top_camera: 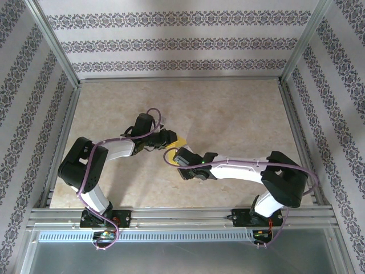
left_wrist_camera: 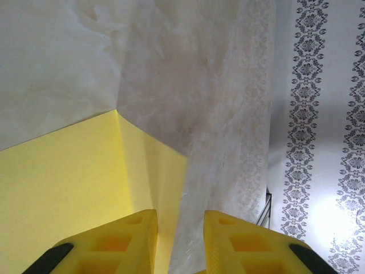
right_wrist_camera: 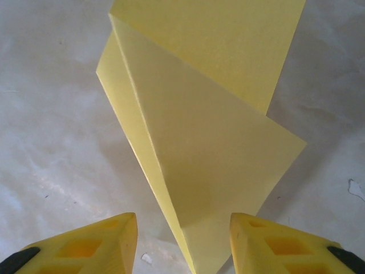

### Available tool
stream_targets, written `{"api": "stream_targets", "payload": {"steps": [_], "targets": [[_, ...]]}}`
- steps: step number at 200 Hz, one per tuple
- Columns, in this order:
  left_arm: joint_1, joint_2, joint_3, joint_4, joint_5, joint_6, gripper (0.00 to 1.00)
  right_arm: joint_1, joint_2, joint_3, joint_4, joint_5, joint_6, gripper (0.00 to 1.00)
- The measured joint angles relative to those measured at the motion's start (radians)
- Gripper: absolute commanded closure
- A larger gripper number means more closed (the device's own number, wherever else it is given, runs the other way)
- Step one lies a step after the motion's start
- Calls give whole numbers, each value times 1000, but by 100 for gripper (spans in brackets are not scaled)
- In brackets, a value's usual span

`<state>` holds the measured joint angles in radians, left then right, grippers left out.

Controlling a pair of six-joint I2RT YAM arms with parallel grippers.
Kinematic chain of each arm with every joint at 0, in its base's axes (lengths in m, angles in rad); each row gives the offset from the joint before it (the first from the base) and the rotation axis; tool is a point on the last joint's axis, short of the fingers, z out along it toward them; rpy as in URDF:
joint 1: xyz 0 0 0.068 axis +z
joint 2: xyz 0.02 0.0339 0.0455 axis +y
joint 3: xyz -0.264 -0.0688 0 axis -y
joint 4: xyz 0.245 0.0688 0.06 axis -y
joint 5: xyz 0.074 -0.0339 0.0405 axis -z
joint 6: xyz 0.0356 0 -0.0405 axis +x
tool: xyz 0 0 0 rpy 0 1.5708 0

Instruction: Fold a paper plane with a square sheet of paper (fold left side to right side)

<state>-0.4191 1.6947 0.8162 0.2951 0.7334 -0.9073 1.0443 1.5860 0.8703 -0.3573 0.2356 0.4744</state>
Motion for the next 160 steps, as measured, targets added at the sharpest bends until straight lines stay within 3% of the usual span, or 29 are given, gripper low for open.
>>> {"api": "stream_targets", "payload": {"steps": [67,160], "targets": [[0,0,5,-1,0,-3,72,19,68,24,-5,74,1,56],[0,-25,6,-44,-13,5,72,19,76,24,-14,90,15,77]]}}
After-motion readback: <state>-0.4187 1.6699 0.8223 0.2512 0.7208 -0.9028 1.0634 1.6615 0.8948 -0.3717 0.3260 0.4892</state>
